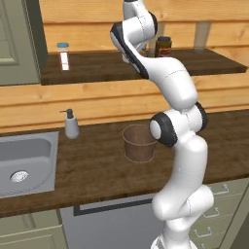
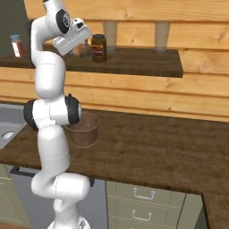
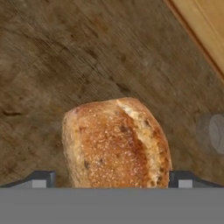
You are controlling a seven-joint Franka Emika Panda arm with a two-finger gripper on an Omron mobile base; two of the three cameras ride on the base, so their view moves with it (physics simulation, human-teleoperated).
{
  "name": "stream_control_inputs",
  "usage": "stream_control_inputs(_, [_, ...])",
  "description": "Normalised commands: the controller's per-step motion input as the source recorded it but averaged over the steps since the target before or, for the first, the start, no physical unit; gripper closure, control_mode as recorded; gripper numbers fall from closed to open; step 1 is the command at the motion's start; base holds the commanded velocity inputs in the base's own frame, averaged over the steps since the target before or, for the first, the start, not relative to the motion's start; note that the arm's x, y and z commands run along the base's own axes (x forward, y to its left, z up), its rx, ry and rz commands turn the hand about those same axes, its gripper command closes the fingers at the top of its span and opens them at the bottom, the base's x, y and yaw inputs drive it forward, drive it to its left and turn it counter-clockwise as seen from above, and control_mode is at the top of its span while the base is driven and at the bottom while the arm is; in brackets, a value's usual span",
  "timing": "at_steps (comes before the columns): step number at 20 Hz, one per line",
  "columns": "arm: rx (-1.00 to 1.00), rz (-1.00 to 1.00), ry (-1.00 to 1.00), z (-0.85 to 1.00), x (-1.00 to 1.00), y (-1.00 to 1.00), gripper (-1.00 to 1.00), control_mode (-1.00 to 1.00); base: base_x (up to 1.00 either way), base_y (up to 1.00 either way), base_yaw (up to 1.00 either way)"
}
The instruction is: Open the cabinet, pick up the bread from the cabinet and place it in the basket. Then move the basket to the dining counter.
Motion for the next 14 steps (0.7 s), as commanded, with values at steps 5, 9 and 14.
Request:
stream_control_inputs(5, [0.00,0.03,0.00,-0.29,0.26,0.01,-1.00,-1.00,0.00,0.00,0.00])
stream_control_inputs(9, [0.00,0.02,0.00,-0.19,0.16,0.10,-1.00,-1.00,0.00,0.00,0.00])
stream_control_inputs(14, [0.00,0.00,0.01,-0.21,0.09,0.27,1.00,-1.00,0.00,0.00,0.00])
